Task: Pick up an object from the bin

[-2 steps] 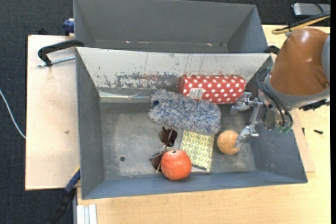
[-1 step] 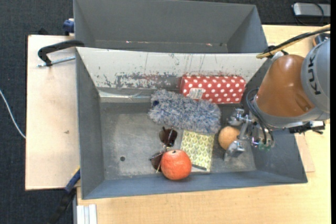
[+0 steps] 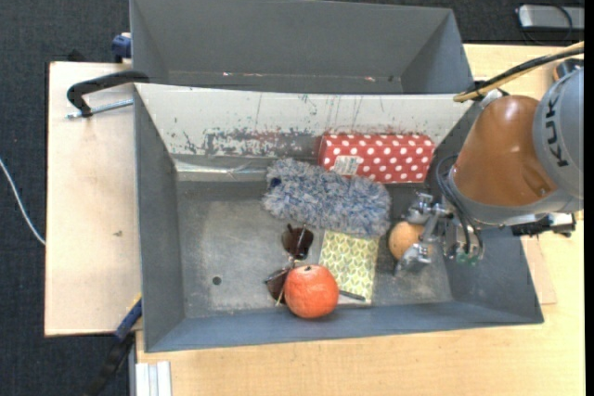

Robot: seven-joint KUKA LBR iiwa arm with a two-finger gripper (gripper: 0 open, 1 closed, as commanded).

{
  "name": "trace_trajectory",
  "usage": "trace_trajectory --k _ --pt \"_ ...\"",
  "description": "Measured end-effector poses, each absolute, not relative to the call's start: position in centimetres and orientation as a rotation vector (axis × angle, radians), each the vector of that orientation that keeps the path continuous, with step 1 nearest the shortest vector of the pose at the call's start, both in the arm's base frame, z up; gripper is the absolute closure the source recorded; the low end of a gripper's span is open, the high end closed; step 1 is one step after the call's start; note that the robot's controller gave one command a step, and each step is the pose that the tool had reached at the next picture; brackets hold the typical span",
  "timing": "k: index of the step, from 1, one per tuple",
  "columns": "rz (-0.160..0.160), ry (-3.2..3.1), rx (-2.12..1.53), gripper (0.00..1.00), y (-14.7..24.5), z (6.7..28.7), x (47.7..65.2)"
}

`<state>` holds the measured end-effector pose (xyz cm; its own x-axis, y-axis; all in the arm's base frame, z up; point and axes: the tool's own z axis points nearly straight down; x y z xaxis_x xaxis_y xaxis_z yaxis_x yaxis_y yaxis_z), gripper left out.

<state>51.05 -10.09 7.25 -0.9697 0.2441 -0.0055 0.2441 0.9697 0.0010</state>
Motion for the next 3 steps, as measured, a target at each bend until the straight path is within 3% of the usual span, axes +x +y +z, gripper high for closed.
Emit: trace_trajectory --k 3 --pt "0.001 3.114 0.385 1.0 -10.04 8.12 50.99"
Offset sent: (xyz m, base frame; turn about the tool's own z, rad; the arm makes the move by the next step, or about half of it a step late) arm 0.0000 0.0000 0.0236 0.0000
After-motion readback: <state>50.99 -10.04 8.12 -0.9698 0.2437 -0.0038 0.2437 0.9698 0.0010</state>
